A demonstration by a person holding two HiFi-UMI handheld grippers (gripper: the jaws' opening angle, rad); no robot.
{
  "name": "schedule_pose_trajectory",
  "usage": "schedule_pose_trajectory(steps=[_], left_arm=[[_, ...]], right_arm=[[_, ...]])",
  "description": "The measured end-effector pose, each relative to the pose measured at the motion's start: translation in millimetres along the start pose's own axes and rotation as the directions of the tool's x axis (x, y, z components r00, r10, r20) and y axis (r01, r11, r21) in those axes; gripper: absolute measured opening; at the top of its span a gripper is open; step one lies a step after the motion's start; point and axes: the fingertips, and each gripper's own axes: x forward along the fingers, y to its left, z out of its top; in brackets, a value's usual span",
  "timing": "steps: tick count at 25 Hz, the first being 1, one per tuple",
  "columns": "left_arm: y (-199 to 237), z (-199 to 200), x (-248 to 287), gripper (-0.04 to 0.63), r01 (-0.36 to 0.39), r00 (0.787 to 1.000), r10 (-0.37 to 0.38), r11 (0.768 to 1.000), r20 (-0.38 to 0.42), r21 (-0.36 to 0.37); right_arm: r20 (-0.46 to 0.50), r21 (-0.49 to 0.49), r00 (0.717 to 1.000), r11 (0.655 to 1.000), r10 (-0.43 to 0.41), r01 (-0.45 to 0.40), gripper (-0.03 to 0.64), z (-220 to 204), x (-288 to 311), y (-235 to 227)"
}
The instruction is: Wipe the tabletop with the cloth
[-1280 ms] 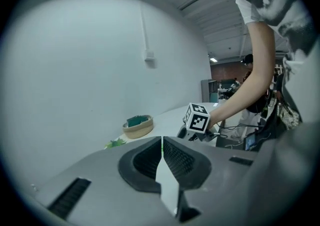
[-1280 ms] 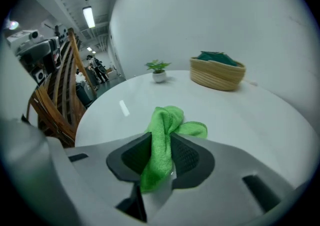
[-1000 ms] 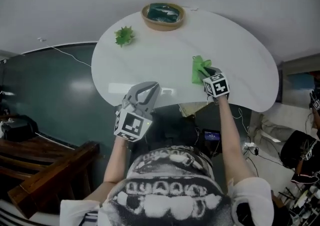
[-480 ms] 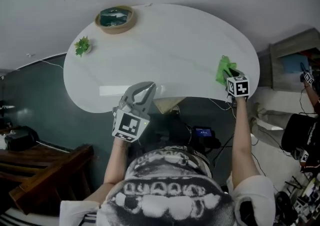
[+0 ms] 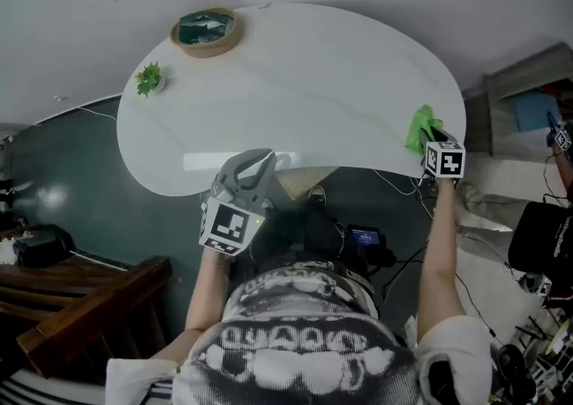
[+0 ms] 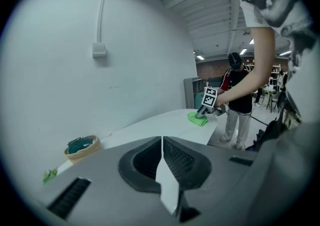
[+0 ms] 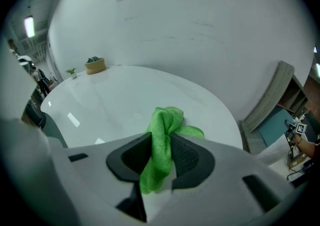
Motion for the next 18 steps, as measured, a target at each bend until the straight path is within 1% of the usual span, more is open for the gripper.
schedule_pose_trajectory(steps=[3, 5, 8, 10, 12, 14, 16, 18], left_arm=[[9.0, -8.1, -19.5, 0.011, -0.024, 0.999, 0.024, 1.0, 0.025, -0.015], [19.8, -17.1, -38.9, 0.011, -0.045, 0.999, 0.046, 0.999, 0.022, -0.016], [41.6, -37.9, -73.7, 0.011, -0.077, 0.997, 0.077, 0.997, 0.003, -0.016], [55.7, -57.2, -99.7, 0.011, -0.099, 0.995, 0.099, 0.995, -0.006, -0.029], [69.8, -79.8, -128.6, 0.011, -0.126, 0.992, 0.125, 0.991, -0.022, -0.04], [84.3, -103.6, -158.5, 0.011, -0.159, 0.987, 0.157, 0.986, -0.044, -0.048], [98.7, -125.6, -189.6, 0.011, -0.2, 0.979, 0.196, 0.978, -0.062, -0.06], [111.3, -144.7, -220.9, 0.011, -0.248, 0.968, 0.243, 0.965, -0.067, -0.081]], right_arm=[[0.047, -0.034, 0.998, 0.998, 0.047, -0.045, 0.115, 22.9, -5.0, 43.4], [0.07, -0.064, 0.993, 0.994, 0.093, -0.089, 0.115, 38.3, -7.1, 87.7], [0.098, -0.128, 0.976, 0.975, 0.193, -0.18, 0.115, 60.4, -8.2, 174.8], [0.106, -0.187, 0.958, 0.952, 0.266, -0.244, 0.115, 73.3, -7.8, 241.6], [0.102, -0.254, 0.935, 0.917, 0.341, -0.307, 0.115, 83.2, -6.2, 313.5], [0.087, -0.317, 0.905, 0.873, 0.417, -0.372, 0.116, 90.1, -4.1, 387.6], [0.065, -0.367, 0.868, 0.82, 0.492, -0.438, 0.116, 92.8, -3.7, 461.0], [0.034, -0.419, 0.826, 0.759, 0.562, -0.499, 0.115, 92.1, -6.4, 531.4]])
